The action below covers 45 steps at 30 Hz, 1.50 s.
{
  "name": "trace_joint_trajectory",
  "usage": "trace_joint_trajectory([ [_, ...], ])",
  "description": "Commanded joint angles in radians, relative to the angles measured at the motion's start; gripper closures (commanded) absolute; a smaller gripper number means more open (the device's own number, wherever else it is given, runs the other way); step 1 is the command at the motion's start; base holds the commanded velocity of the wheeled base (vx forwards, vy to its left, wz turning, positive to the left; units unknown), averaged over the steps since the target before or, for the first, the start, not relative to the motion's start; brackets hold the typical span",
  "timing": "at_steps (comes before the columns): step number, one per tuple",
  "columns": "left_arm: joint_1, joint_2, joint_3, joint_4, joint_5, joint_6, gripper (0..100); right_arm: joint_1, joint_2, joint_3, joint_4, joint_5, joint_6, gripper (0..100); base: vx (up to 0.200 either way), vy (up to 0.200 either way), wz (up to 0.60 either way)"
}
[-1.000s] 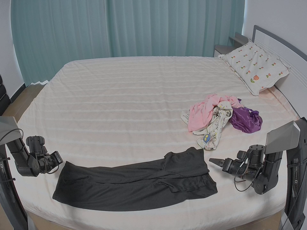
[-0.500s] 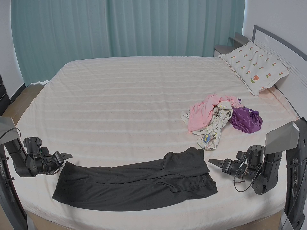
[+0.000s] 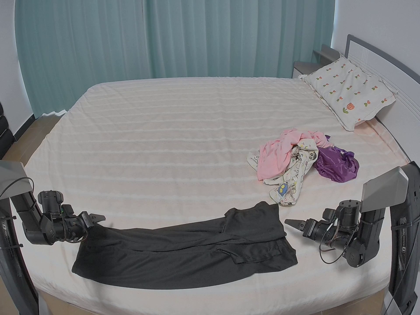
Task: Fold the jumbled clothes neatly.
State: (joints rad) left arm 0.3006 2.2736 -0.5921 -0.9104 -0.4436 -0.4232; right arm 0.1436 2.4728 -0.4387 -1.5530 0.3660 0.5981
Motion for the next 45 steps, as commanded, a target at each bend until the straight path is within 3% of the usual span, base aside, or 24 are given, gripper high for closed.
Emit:
trace_joint_trajectory([
  [1, 0.002, 0.029, -0.009, -0.001, 0.017, 0.001, 100, 0.001, 0.005, 0.0, -0.01, 0.001, 0.0, 0, 0.0, 0.0, 0.0],
  [17, 0.115, 0.026, -0.011, -0.001, 0.039, -0.009, 100, 0.001, 0.005, 0.002, -0.01, 0.001, 0.0, 0, 0.0, 0.0, 0.0],
  [27, 0.118, 0.03, -0.014, 0.005, 0.039, -0.009, 100, 0.002, 0.005, 0.002, -0.01, 0.001, 0.0, 0, 0.0, 0.0, 0.0],
  [28, 0.12, 0.03, -0.014, 0.005, 0.039, -0.009, 0, 0.002, 0.005, 0.002, -0.01, 0.001, 0.0, 0, 0.0, 0.0, 0.0],
  [37, 0.12, -0.095, -0.044, 0.01, 0.036, -0.189, 0, 0.004, 0.0, 0.006, -0.01, 0.001, 0.0, 0, 0.0, 0.0, 0.0],
  [45, 0.1, -0.109, -0.017, 0.007, 0.037, -0.189, 0, 0.007, -0.002, 0.008, -0.01, 0.001, 0.0, 0, -0.1, 0.0, 0.0],
])
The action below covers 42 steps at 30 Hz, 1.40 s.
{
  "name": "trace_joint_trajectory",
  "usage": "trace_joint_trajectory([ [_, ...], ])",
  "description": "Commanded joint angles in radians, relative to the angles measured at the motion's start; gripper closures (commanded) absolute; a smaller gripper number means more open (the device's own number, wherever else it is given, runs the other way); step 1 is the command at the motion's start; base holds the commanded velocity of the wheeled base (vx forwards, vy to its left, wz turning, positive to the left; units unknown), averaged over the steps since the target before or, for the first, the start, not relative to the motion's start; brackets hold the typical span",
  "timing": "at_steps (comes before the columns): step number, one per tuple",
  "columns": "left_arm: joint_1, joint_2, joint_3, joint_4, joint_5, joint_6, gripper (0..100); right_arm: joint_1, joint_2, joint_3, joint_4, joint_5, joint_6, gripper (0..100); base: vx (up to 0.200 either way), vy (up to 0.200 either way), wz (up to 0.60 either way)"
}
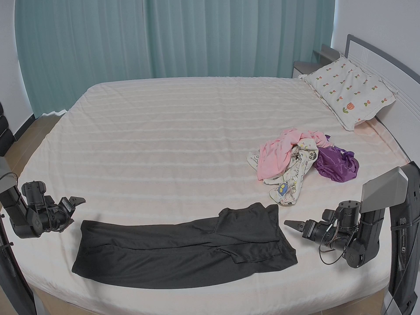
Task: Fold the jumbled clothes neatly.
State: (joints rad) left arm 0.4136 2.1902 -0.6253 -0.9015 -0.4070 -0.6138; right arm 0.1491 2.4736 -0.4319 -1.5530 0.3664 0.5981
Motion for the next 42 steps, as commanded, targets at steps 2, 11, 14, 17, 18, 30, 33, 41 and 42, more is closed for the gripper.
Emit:
trace_joint_trajectory([
  [2, -0.049, -0.061, 0.05, -0.008, 0.001, 0.003, 0, 0.001, -0.005, -0.001, -0.01, 0.0, 0.0, 0, -0.2, 0.0, 0.0],
  [11, -0.388, -0.127, 0.072, -0.007, 0.266, -0.092, 0, 0.001, -0.004, -0.005, -0.01, 0.0, 0.0, 0, 0.0, 0.0, 0.0],
  [14, -0.454, -0.118, 0.022, 0.003, 0.307, -0.178, 0, 0.003, -0.004, -0.004, -0.01, 0.0, 0.0, 0, 0.0, 0.0, 0.0],
  [17, -0.489, -0.113, 0.009, 0.004, 0.309, -0.234, 0, 0.003, -0.004, -0.004, -0.01, 0.0, 0.0, 0, 0.0, 0.0, 0.0],
  [18, -0.492, -0.112, 0.009, 0.004, 0.309, -0.234, 0, 0.003, -0.004, -0.004, -0.01, 0.0, 0.0, 0, 0.0, 0.0, 0.0],
  [30, -0.612, -0.107, 0.019, 0.026, 0.321, -0.239, 0, -0.006, -0.044, -0.007, -0.01, 0.0, 0.029, 0, 0.0, -0.167, 0.0],
  [33, -0.647, -0.102, 0.007, 0.059, 0.32, -0.239, 0, -0.005, -0.042, -0.007, -0.01, -0.001, 0.029, 0, 0.0, -0.2, 0.0],
  [41, -0.737, -0.052, -0.045, 0.065, 0.321, -0.244, 0, 0.0, -0.036, -0.007, -0.01, -0.001, 0.029, 0, 0.0, -0.125, 0.0],
  [42, -0.745, -0.04, -0.056, 0.065, 0.324, -0.244, 0, 0.0, -0.035, -0.007, -0.01, -0.001, 0.029, 0, 0.0, 0.0, 0.0],
])
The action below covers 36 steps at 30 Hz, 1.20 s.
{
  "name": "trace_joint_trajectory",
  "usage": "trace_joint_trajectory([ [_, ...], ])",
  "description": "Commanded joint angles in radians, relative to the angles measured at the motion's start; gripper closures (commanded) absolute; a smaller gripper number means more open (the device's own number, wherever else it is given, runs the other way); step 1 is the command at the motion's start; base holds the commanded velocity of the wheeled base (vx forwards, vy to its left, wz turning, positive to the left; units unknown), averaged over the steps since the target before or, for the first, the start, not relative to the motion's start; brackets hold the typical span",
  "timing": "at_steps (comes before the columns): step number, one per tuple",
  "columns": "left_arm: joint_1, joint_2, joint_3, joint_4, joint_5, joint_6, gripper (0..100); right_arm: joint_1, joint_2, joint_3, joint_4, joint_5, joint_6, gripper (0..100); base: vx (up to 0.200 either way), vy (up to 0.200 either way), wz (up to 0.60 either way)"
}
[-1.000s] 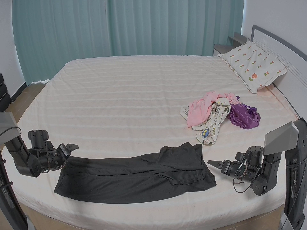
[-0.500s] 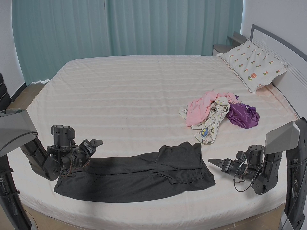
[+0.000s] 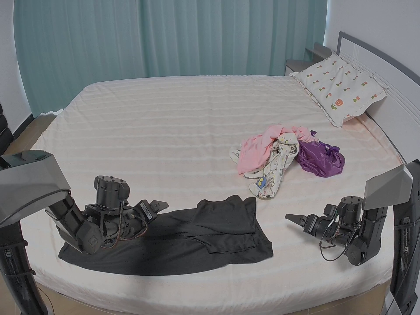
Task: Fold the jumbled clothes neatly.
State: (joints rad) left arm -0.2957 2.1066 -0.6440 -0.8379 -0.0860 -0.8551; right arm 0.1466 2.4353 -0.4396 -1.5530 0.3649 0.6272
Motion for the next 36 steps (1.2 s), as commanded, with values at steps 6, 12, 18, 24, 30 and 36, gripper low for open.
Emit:
trace_joint_trajectory([
  [6, -0.069, 0.128, -0.128, 0.008, 0.066, -0.004, 0, 0.002, 0.007, 0.001, -0.01, 0.0, 0.0, 0, 0.0, 0.0, 0.0],
  [12, -0.108, 0.178, -0.189, 0.014, 0.066, -0.005, 0, 0.004, 0.011, 0.001, -0.01, 0.0, 0.0, 0, 0.0, 0.0, 0.0],
  [18, -0.145, 0.207, -0.227, 0.017, 0.064, -0.005, 0, 0.002, 0.011, 0.001, -0.01, 0.0, 0.0, 0, 0.0, 0.0, 0.0],
  [24, -0.172, 0.201, -0.215, 0.017, 0.068, -0.005, 0, 0.004, 0.013, 0.001, -0.01, 0.0, 0.0, 0, 0.0, 0.0, 0.0],
  [30, -0.204, 0.193, -0.186, 0.048, 0.068, -0.004, 0, 0.004, 0.013, 0.001, -0.01, 0.002, 0.0, 0, 0.0, 0.0, 0.0],
  [36, -0.217, 0.19, -0.192, 0.125, 0.057, -0.001, 0, 0.004, 0.013, 0.002, -0.01, 0.002, 0.0, 0, 0.0, 0.0, 0.0],
])
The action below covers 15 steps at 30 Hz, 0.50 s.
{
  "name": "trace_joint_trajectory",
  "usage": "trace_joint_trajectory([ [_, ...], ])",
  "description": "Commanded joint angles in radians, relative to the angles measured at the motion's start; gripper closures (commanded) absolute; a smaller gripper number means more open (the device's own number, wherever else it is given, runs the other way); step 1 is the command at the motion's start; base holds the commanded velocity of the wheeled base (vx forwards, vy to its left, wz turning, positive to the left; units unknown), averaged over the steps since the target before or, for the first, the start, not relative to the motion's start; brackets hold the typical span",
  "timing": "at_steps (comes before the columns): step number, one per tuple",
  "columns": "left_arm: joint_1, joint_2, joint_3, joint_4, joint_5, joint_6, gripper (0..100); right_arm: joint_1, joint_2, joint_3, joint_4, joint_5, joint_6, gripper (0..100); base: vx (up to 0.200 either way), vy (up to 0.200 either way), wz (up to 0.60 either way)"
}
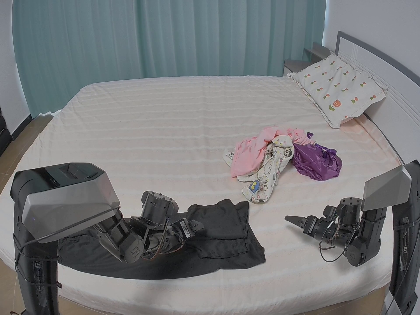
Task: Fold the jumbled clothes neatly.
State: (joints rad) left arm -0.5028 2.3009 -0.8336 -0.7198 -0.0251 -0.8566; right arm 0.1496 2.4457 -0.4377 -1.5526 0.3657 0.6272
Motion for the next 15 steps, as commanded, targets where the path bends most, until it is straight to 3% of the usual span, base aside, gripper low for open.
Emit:
trace_joint_trajectory([
  [1, -0.01, -0.006, -0.001, 0.006, -0.004, 0.001, 0, 0.001, 0.001, 0.0, -0.011, -0.001, 0.0, 0, 0.0, 0.0, 0.0],
  [12, -0.036, -0.052, 0.027, 0.029, -0.015, -0.001, 0, 0.001, 0.002, 0.0, -0.011, -0.001, 0.0, 0, 0.0, 0.0, 0.0],
  [15, -0.031, -0.089, 0.024, 0.071, -0.049, -0.006, 0, 0.001, 0.001, -0.001, -0.011, 0.001, 0.0, 0, 0.0, 0.0, 0.0],
])
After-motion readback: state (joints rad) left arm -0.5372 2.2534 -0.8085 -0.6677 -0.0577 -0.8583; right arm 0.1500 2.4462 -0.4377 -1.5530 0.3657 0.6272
